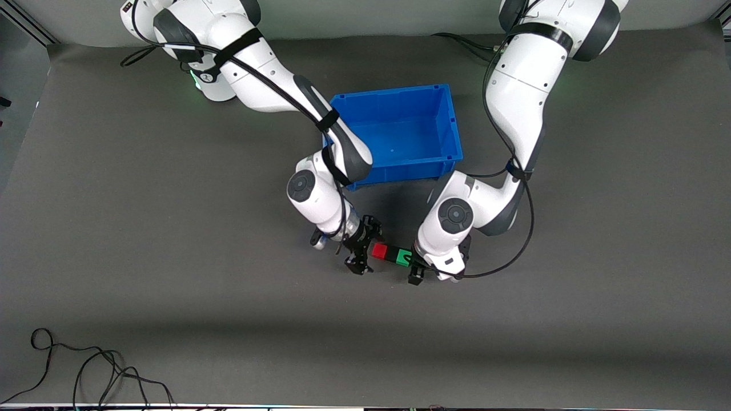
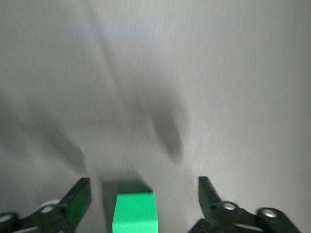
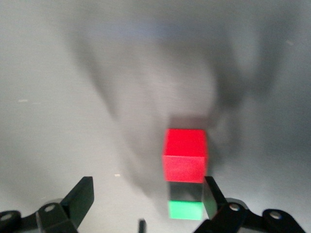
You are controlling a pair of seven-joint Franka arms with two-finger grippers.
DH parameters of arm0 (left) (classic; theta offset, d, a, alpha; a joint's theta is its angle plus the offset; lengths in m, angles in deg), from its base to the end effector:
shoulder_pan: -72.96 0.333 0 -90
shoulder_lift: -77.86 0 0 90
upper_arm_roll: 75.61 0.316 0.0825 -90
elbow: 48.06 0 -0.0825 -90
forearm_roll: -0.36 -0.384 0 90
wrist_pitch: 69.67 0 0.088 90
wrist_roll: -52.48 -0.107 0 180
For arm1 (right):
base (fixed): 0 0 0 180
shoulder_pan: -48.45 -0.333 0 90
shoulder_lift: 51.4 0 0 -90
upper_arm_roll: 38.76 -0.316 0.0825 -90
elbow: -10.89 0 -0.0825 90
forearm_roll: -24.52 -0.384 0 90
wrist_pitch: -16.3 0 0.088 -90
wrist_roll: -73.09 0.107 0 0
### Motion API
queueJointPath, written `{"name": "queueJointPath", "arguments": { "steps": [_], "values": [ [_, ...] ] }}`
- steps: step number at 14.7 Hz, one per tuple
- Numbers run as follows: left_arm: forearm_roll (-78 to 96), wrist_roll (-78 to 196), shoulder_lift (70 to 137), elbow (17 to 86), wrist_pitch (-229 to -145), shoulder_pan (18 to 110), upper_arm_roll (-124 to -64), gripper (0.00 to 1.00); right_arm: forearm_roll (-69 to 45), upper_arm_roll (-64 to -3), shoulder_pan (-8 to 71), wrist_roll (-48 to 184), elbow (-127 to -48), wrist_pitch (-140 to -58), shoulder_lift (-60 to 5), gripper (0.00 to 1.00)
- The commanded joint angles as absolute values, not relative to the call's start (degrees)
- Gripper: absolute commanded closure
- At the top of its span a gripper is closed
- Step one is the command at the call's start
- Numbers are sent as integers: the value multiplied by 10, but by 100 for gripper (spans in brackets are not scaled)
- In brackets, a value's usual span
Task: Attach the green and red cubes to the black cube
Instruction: 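Open both grippers and lift them away from the joined cubes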
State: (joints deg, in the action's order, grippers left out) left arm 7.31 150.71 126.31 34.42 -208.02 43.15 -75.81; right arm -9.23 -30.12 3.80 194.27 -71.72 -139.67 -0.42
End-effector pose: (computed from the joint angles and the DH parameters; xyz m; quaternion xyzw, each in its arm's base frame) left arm 0.6377 -0.3685 0.1969 0.8004 0.5944 -0.0118 0.0775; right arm 0.6050 0.4465 0.2004 -0.5665 0.7909 0.0769 0.2181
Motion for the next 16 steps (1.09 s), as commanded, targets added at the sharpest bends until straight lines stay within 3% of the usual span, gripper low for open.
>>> {"name": "queueJointPath", "arguments": {
  "steps": [1, 6, 13, 16],
  "values": [
    [51, 1452, 1216, 339, -1987, 449, -735, 0, -24, -273, 43, 1927, -714, -1309, -39, 0],
    [55, 1240, 1136, 352, -1846, 535, -736, 0, -7, -259, 111, 1704, -716, -1138, -116, 0],
    [57, 886, 1014, 382, -1714, 648, -735, 0, 114, -153, 110, 1381, -725, -930, -237, 0],
    [56, 720, 952, 408, -1661, 698, -735, 0, 162, -126, 110, 1271, -737, -878, -301, 0]
  ]
}}
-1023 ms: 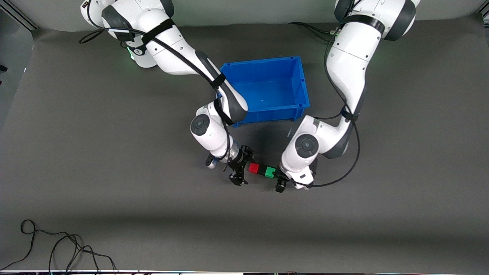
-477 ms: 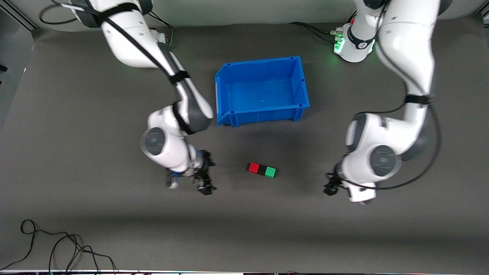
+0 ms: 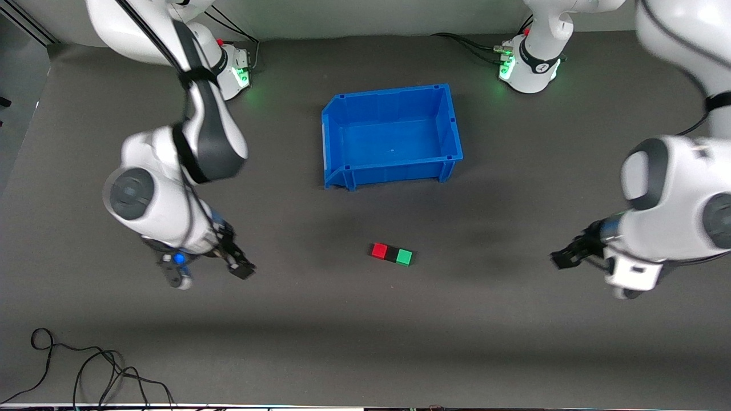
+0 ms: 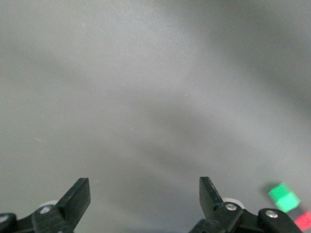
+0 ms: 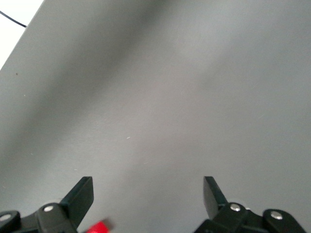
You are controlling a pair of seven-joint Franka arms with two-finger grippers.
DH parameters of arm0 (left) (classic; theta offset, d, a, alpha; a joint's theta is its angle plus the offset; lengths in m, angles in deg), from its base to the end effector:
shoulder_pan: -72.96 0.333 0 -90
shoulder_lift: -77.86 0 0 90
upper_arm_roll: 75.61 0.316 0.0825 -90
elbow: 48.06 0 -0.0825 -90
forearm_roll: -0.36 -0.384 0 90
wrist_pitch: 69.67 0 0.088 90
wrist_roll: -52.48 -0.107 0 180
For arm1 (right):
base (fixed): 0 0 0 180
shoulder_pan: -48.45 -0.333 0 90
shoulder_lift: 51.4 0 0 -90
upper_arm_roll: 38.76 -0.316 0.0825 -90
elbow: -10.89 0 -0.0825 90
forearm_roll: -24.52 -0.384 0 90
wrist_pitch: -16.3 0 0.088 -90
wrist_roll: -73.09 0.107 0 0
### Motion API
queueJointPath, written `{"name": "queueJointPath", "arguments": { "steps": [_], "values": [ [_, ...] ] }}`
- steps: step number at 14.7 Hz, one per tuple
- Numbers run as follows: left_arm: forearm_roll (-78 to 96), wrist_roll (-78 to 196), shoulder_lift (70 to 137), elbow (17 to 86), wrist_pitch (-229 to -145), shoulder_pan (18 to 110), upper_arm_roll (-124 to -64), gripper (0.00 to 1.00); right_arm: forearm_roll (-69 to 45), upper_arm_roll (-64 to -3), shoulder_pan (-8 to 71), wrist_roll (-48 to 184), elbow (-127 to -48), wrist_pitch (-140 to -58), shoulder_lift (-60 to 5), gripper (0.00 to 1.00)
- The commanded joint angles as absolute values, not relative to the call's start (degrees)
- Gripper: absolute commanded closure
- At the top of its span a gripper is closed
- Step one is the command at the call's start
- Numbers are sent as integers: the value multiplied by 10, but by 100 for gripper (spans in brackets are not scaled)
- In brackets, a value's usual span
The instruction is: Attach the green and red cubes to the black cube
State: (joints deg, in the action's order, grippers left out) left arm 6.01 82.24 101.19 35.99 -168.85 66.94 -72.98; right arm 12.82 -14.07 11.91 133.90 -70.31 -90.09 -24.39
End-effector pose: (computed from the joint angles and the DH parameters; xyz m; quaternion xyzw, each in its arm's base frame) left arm 0.6619 -0.0526 0.4366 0.9681 0.2372 -0.0793 0.0169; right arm 0.6579 0.2068 0.4481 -0.9072 0.4207 -0.0029 0.0055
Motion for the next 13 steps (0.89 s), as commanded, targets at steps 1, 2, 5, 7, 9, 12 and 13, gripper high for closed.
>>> {"name": "queueJointPath", "arguments": {
  "steps": [1, 2, 5, 7, 9, 12, 13],
  "values": [
    [52, 673, 938, 408, -1636, 708, -734, 0, 173, -114, 110, 1233, -744, -865, -320, 0],
    [48, 641, 921, 410, -1622, 715, -734, 0, 186, -104, 110, 1194, -751, -851, -339, 0],
    [21, 558, 864, 454, -1620, 738, -733, 0, 220, -88, 114, 1093, -774, -836, -392, 0],
    [-5, 513, 816, 519, -1669, 741, -733, 0, 255, -110, 153, 1041, -796, -836, -430, 0],
    [-6, 512, 780, 589, -1756, 737, -735, 0, 264, -172, 229, 986, -813, -835, -462, 0],
    [-1, 521, 787, 574, -1762, 731, -739, 0, 279, -274, 356, 880, -819, -834, -489, 0],
    [-3, 520, 787, 571, -1760, 731, -740, 0, 279, -309, 400, 841, -819, -833, -493, 0]
  ]
}}
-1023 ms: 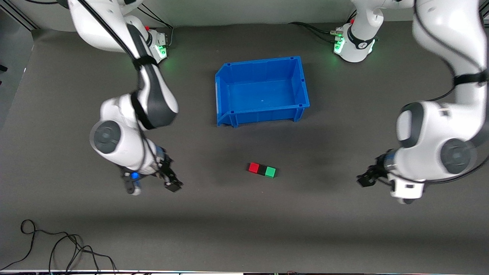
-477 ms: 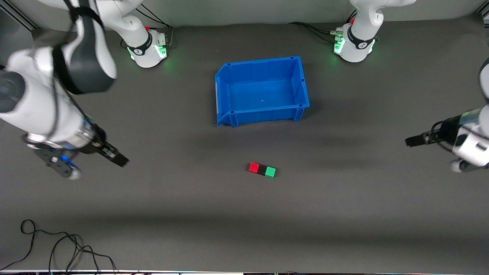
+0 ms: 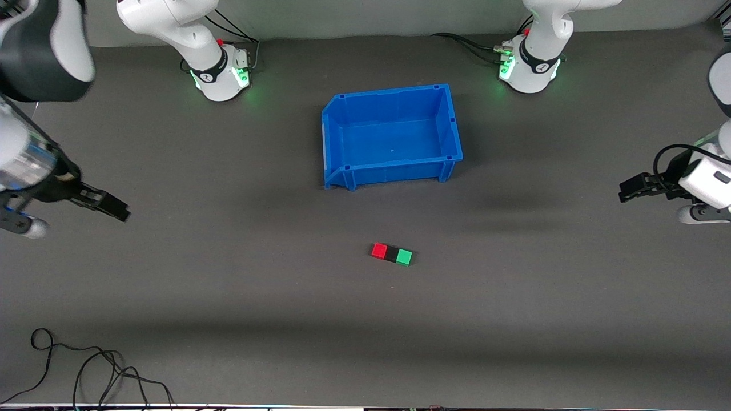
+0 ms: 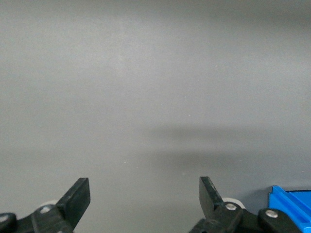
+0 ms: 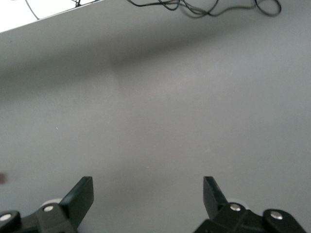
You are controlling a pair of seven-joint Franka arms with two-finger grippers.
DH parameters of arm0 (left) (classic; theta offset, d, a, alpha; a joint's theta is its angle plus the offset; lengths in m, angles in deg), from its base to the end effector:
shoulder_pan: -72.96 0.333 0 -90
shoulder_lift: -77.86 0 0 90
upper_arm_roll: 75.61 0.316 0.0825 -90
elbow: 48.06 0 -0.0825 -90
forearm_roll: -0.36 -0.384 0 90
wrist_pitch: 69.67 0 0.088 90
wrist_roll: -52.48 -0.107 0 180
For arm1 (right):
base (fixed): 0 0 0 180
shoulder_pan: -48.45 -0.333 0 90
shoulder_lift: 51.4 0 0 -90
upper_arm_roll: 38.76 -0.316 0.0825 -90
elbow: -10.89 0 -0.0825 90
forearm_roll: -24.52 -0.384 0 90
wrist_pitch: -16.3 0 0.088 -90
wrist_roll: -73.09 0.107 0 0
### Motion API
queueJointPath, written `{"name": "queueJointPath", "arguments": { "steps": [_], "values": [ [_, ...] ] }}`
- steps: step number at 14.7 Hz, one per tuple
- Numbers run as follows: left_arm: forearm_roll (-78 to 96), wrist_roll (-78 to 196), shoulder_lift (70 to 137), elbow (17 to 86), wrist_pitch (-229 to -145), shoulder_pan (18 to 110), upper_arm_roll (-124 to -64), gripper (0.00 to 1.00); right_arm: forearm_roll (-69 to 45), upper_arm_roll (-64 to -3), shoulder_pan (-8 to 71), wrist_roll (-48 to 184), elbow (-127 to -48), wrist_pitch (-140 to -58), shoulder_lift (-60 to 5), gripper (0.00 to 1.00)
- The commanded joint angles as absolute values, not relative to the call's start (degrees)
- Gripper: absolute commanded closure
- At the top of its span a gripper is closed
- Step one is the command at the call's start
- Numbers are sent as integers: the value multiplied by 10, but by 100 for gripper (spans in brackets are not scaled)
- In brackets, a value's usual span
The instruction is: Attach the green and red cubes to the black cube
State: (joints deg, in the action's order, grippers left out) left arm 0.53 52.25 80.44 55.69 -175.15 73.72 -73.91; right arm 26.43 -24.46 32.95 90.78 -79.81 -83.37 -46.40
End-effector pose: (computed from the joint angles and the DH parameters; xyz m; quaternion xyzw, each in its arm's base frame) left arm 0.5742 0.0242 0.5079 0.9998 0.0199 -0.0074 0.0009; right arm 0.5944 0.0154 0.5856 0.9891 -0.1402 0.0399 0.0210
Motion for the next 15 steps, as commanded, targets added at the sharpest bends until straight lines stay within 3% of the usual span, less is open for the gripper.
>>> {"name": "queueJointPath", "arguments": {
  "steps": [1, 3, 5, 15],
  "values": [
    [-6, 520, 793, 562, -1758, 729, -741, 0, 279, -341, 439, 809, -819, -833, -498, 0],
    [-7, 519, 827, 509, -1707, 722, -741, 0, 279, -381, 490, 764, -819, -832, -506, 0],
    [-8, 519, 849, 459, -1649, 721, -741, 0, 279, -381, 491, 715, -818, -820, -512, 0],
    [-10, 521, 831, 488, -1692, 716, -740, 2, 204, -362, 492, 699, -814, -776, -517, 0]
  ]
}}
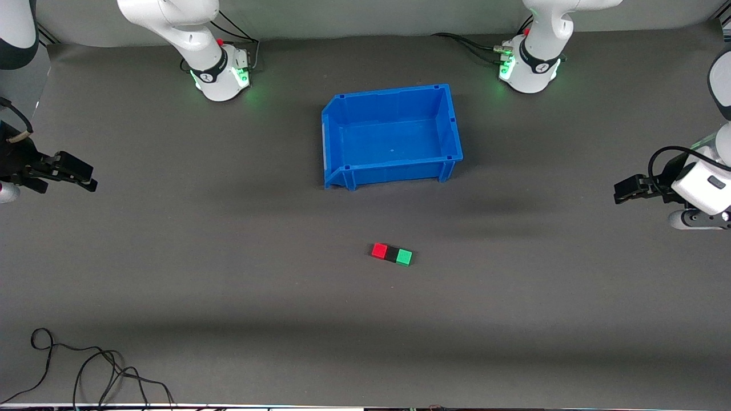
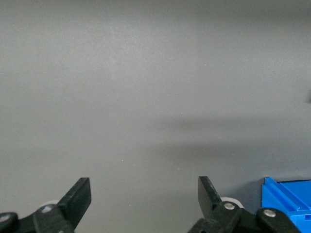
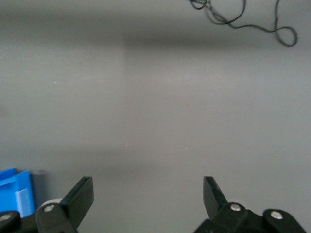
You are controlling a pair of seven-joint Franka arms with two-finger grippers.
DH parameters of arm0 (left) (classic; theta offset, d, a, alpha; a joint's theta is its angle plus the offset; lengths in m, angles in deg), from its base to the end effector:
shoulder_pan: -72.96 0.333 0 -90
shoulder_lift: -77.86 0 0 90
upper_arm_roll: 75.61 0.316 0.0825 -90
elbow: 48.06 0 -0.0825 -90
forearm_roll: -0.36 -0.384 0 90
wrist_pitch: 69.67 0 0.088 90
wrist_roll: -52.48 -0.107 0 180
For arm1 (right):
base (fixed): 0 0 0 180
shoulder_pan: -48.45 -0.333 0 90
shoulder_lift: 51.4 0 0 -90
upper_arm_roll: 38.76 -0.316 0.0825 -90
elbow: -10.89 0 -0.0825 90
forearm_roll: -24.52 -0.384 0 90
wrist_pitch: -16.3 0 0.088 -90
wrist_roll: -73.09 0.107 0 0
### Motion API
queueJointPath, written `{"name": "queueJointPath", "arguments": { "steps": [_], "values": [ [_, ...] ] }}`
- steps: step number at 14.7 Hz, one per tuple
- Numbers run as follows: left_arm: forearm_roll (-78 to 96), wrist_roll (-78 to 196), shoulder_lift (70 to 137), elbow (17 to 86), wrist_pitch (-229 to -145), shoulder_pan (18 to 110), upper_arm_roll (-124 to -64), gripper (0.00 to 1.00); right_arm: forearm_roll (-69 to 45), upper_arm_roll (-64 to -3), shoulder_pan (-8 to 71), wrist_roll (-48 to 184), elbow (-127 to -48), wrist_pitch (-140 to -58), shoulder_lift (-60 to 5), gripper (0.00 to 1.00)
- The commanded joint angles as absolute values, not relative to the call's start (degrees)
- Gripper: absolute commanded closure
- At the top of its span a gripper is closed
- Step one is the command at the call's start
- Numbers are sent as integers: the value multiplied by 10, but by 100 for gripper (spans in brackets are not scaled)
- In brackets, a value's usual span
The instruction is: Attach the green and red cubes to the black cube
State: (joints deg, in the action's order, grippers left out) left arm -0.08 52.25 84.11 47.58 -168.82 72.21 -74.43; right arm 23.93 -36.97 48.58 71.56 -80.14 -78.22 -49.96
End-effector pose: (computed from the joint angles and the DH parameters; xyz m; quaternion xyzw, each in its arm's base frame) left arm 0.5919 0.0046 0.5287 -0.9997 -0.0010 0.0239 0.0048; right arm 0.5691 -0.0178 0.6089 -0.9998 0.0037 -0.0180 0.0042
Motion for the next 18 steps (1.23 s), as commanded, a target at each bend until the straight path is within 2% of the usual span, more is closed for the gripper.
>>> {"name": "queueJointPath", "arguments": {
  "steps": [1, 5, 8, 13, 18],
  "values": [
    [-10, 518, 820, 502, -1693, 718, -740, 3, 198, -359, 489, 699, -814, -776, -517, 0],
    [-10, 519, 820, 504, -1694, 717, -739, 3, 202, -359, 487, 702, -813, -775, -516, 0],
    [-10, 520, 820, 502, -1690, 719, -739, 9, 206, -359, 487, 704, -813, -763, -516, 0],
    [-10, 520, 816, 498, -1708, 723, -739, 2, 227, -360, 486, 704, -810, -744, -514, 0],
    [-10, 520, 816, 499, -1708, 721, -739, 1, 232, -362, 485, 703, -808, -744, -510, 0]
  ]
}}
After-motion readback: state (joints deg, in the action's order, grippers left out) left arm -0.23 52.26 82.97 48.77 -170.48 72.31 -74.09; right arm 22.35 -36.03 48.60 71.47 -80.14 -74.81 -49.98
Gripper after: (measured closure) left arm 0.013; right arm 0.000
